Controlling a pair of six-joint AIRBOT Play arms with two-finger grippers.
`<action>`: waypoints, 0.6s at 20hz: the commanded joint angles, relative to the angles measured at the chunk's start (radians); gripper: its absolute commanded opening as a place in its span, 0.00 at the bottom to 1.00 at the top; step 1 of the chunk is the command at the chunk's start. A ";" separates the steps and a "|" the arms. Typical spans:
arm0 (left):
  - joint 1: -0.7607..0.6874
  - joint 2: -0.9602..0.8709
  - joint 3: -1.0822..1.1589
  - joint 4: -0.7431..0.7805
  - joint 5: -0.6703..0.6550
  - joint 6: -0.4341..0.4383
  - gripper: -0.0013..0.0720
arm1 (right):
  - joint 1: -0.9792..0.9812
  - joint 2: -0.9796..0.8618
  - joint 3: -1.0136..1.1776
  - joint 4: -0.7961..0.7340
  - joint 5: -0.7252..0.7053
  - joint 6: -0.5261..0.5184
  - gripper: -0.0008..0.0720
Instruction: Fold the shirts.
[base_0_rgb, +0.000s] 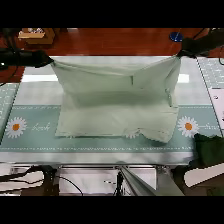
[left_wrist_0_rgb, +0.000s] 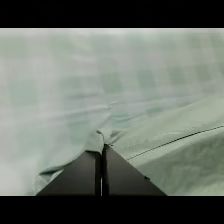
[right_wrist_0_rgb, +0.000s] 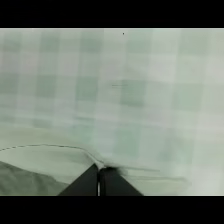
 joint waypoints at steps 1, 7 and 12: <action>-0.011 -0.122 0.000 0.000 0.055 0.005 0.05 | 0.037 -0.097 0.000 -0.079 -0.051 -0.004 0.05; -0.018 -0.235 0.000 0.001 0.063 0.009 0.05 | 0.048 -0.193 0.000 -0.111 -0.034 0.012 0.05; -0.013 -0.195 0.063 0.086 -0.116 0.063 0.05 | 0.048 -0.137 0.000 -0.153 0.157 -0.008 0.05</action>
